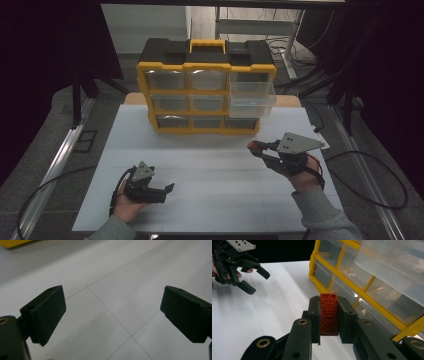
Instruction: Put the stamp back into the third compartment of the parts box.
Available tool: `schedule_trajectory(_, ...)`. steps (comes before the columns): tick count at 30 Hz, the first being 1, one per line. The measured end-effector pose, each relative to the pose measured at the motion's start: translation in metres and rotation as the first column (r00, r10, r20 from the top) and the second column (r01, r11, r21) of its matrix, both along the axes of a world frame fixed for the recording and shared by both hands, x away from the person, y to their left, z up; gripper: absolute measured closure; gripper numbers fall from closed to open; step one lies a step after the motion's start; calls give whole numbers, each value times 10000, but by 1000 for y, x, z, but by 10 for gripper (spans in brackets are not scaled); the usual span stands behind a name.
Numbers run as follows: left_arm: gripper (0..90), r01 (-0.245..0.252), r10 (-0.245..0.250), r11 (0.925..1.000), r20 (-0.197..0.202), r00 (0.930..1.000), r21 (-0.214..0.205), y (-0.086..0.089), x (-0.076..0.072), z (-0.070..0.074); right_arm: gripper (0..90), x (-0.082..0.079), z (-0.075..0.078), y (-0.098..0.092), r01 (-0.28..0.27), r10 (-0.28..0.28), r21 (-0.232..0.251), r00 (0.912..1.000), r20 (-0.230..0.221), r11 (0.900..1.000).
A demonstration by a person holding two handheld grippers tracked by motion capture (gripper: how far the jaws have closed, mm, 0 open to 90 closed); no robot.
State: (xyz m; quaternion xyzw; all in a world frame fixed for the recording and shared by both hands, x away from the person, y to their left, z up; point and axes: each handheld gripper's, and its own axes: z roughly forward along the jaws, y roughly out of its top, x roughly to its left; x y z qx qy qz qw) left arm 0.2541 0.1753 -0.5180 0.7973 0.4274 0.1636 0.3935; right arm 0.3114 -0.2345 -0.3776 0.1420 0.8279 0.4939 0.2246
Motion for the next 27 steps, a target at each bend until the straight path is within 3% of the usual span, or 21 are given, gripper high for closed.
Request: schedule_trajectory(27,69,3,-2,10000,-18,10000,35,0,0,0,744,5,-2,-2,251,-251,-27,9997,-22,9997)
